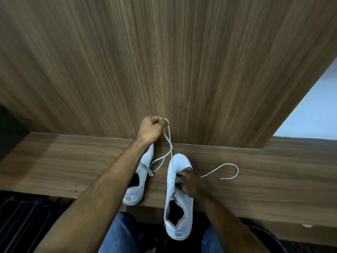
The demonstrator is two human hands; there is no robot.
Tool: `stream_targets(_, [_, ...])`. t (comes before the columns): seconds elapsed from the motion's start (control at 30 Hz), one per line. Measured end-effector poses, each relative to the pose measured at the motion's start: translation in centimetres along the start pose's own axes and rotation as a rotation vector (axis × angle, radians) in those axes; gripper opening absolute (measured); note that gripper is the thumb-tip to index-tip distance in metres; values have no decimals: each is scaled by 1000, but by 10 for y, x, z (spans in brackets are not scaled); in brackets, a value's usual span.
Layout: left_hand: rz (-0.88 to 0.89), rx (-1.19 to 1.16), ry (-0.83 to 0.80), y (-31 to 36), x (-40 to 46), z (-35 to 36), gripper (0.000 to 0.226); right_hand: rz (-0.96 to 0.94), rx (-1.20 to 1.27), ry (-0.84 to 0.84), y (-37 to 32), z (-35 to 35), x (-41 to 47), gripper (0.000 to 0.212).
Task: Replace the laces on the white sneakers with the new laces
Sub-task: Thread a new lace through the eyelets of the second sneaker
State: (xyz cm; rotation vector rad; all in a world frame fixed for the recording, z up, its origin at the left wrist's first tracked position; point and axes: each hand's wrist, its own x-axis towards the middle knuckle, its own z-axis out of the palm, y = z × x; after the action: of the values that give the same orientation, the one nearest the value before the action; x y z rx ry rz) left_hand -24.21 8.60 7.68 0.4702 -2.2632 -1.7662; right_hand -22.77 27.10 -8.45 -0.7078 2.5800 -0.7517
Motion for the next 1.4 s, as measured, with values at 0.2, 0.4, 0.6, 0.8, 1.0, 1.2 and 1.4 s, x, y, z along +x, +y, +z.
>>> stream_targets(0.2, [-169, -123, -10, -30, -17, 4, 21, 82, -123, 95, 1, 7, -19, 41])
stream_targets(0.4, [-362, -330, 72, -22, -22, -2, 21, 416, 236, 131, 32, 17, -23, 61])
stream_targets(0.6, [-351, -356, 49, -4, -15, -7, 16, 476, 391, -1, 28, -30, -25, 11])
stream_targets(0.8, [-267, -309, -10, 19, -20, -5, 14, 304, 632, 18, -19, -126, -22, 26])
stream_targets(1.0, [-4, -209, -90, 77, -23, 6, 17, 55, 759, 132, -87, -199, -14, 23])
stream_targets(1.2, [313, 13, -175, 117, -27, 14, 20, -81, 878, 255, -132, -224, -16, 21])
stream_targets(1.4, [343, 22, -203, 110, -31, 13, 21, -86, 902, 359, -138, -225, -27, 19])
